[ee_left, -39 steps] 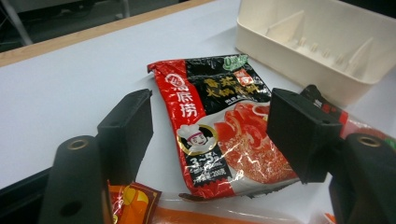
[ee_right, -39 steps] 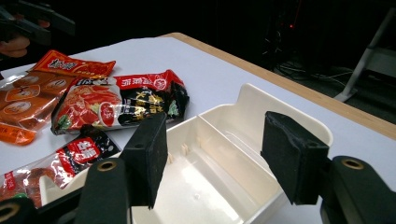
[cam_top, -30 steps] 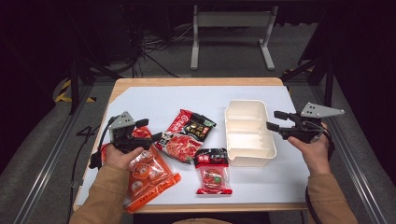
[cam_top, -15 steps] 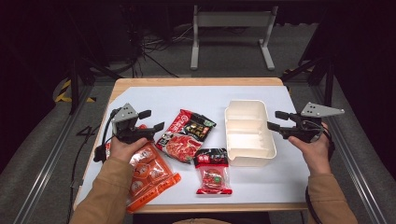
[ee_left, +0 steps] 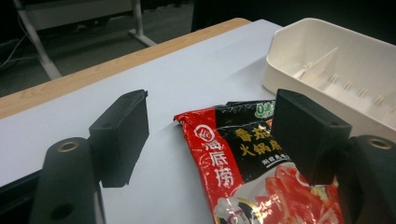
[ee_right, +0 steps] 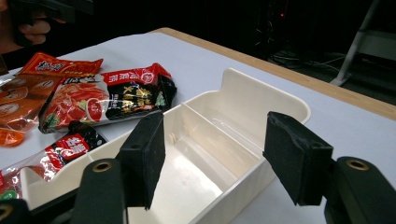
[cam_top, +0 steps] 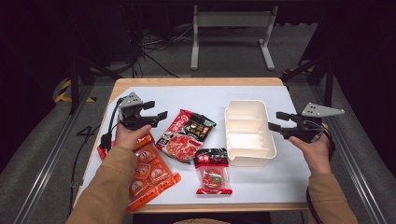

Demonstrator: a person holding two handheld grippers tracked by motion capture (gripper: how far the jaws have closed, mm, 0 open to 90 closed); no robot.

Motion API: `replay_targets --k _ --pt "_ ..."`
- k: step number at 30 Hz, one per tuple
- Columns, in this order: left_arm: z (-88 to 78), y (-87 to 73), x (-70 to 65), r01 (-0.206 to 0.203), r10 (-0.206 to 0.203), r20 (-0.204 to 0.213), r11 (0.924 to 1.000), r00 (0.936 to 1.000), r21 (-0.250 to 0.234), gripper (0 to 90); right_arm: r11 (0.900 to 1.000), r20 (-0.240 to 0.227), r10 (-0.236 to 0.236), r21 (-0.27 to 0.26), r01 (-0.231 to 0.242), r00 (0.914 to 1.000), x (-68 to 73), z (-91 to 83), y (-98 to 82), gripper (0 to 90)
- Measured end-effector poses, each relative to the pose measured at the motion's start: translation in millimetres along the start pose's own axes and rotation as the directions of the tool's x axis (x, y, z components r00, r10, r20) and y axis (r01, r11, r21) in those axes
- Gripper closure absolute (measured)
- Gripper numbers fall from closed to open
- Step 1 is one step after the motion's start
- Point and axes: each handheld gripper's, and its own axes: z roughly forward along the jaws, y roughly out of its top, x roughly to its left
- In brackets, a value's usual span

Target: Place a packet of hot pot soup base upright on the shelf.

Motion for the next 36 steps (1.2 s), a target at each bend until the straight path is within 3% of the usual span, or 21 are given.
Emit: replay_targets --k 3,10,14,16,21,26,28,32,36 --pt "8.3 3.5 4.7 -0.004 0.004 0.007 0.999 1.0 0.045 27.5 1.0 0.001 0.0 0.0 0.0 1.0 0.0 -0.3 -0.1 38.6" --pt "24.5 13.7 6.8 -0.016 0.014 0.024 0.9964 0.9996 0.083 29.2 1.0 0.005 0.004 0.005 -0.004 1.0 -0.4 -2.1 -2.1 38.4" --pt "32.8 15.5 6.5 -0.011 0.009 0.028 0.9967 0.9996 0.08 29.2 1.0 0.012 0.006 0.008 -0.006 0.9999 0.6 -6.4 -4.7 38.3" --pt "39.9 15.9 7.0 -0.004 0.001 0.025 0.9947 0.9997 0.103 28.5 1.0 0.014 0.008 0.007 -0.008 0.9999 0.6 -8.1 -5.6 38.3" --pt "52.4 16.7 9.8 0.046 -0.052 0.057 0.9946 0.997 0.093 25.6 1.0 0.03 0.014 0.009 -0.014 0.9995 1.0 -15.1 -9.6 38.2" --pt "63.4 18.2 9.6 0.031 -0.036 0.047 0.9942 0.9983 0.103 26.1 1.0 0.037 0.02 0.01 -0.021 0.9991 2.1 -20.2 -12.5 38.1" --pt "68.9 17.4 9.2 0.013 -0.017 0.031 0.9918 0.9994 0.127 29.0 1.0 0.043 0.021 0.014 -0.021 0.9989 2.8 -22.7 -14.2 38.0" --pt "82.2 13.7 10.3 0.01 -0.016 0.033 0.985 0.9993 0.172 31.2 0.999 0.049 0.028 0.015 -0.028 0.9984 4.3 -27.1 -17.2 37.9" --pt "92.3 13.5 12.0 0.015 -0.027 0.063 0.9814 0.9977 0.191 32.2 0.999 0.062 0.031 0.021 -0.032 0.9976 5.1 -32.1 -21.2 37.9"
